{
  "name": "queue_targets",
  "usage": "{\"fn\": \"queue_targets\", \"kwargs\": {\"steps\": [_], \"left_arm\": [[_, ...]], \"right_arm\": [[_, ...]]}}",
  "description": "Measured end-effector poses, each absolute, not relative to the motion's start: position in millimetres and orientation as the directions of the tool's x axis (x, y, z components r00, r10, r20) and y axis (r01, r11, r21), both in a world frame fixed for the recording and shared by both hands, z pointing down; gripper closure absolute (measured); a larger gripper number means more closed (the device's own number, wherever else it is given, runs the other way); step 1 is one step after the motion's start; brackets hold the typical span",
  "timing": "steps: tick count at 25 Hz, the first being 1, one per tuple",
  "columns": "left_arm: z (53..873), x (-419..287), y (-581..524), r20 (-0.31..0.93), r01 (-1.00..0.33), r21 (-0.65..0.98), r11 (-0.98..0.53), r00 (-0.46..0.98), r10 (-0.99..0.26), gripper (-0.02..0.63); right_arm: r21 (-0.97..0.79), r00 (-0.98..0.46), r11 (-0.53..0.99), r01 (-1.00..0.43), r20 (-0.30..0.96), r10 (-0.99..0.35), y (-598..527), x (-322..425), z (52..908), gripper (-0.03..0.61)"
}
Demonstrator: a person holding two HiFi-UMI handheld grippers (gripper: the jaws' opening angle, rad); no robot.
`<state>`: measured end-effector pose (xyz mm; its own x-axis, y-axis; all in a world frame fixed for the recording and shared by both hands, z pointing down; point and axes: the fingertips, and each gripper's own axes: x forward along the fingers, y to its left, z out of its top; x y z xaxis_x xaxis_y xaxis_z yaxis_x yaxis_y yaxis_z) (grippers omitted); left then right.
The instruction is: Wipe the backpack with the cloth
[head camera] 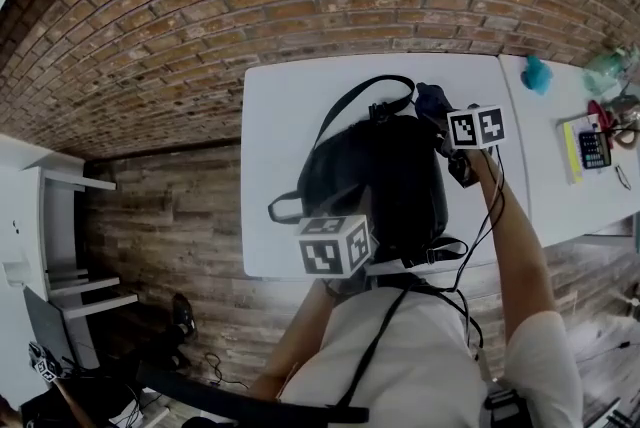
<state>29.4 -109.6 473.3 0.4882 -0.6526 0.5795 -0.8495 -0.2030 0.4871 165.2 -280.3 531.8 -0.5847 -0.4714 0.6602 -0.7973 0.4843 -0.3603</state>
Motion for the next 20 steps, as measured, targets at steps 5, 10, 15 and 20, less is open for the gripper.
{"fn": "queue_targets", "kwargs": {"steps": [5, 10, 15, 20], "left_arm": [[475, 28, -112, 0.583, -0.850, 0.488, -0.199, 0.487, -0.651, 0.609], [475, 29, -112, 0.582, -0.846, 0.490, -0.209, 0.496, -0.645, 0.609], [475, 30, -111, 0.580, -0.845, 0.492, -0.210, 0.498, -0.645, 0.609], [475, 30, -110, 0.578, -0.841, 0.496, -0.215, 0.505, -0.641, 0.609]], "right_arm": [[-0.356, -0.584, 0.490, -0.796, 0.665, -0.465, -276, 159, 538, 0.540], [-0.356, -0.583, 0.488, -0.797, 0.665, -0.467, -275, 160, 537, 0.541], [-0.382, -0.588, 0.463, -0.800, 0.652, -0.479, -268, 165, 537, 0.541], [-0.389, -0.587, 0.452, -0.803, 0.648, -0.485, -256, 170, 537, 0.541]]}}
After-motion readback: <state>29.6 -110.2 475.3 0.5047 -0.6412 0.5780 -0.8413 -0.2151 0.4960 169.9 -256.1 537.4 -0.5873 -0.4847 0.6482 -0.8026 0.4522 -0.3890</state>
